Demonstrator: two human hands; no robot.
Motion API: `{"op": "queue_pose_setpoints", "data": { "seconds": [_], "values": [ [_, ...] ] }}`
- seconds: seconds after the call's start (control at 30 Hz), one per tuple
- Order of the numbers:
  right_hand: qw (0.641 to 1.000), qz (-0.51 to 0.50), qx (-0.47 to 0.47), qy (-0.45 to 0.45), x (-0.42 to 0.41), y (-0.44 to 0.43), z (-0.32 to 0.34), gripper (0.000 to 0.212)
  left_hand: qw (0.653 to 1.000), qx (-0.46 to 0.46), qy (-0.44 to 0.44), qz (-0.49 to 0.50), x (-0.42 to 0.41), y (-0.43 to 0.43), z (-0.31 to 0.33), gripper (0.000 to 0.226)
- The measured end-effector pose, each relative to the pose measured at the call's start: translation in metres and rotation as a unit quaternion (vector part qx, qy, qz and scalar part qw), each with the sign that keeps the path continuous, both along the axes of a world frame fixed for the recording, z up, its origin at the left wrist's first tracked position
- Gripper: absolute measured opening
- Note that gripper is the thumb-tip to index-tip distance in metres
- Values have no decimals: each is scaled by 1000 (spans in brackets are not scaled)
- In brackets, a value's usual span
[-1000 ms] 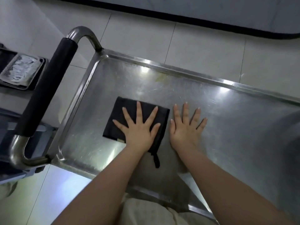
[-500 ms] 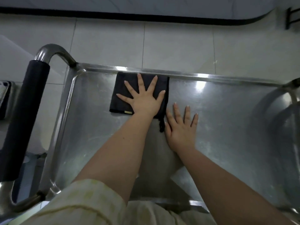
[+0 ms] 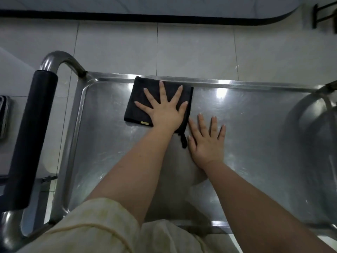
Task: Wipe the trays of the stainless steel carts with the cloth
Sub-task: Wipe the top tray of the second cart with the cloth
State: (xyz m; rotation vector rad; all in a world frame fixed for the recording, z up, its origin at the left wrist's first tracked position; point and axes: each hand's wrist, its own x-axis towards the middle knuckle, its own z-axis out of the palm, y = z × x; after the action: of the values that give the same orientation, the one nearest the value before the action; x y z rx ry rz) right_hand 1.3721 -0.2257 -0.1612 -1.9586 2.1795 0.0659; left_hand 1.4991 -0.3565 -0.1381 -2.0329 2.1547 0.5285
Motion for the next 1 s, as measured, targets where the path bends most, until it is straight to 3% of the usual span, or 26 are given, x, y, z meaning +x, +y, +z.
{"op": "queue_pose_setpoints", "data": {
  "seconds": [0.13,0.3,0.57,0.8,0.9,1.0],
  "values": [
    [1000,-1,-7,9,0,1,0,57,1000,-6,2,-9,24,-3,2,66],
    [999,-11,31,19,3,0,9,58,999,-8,-14,50,96,-21,2,67],
    [998,-28,38,-32,63,-42,10,57,1000,-13,-8,24,108,-16,1,68],
    [999,-25,22,-29,63,-40,4,59,995,-23,-61,72,192,-31,-1,73],
    [999,-21,26,-20,64,-40,4,59,994,-29,-68,81,177,-35,-4,72],
    [999,-26,23,-11,63,-41,4,59,999,-30,-19,31,122,-30,-7,69]
  ]
}}
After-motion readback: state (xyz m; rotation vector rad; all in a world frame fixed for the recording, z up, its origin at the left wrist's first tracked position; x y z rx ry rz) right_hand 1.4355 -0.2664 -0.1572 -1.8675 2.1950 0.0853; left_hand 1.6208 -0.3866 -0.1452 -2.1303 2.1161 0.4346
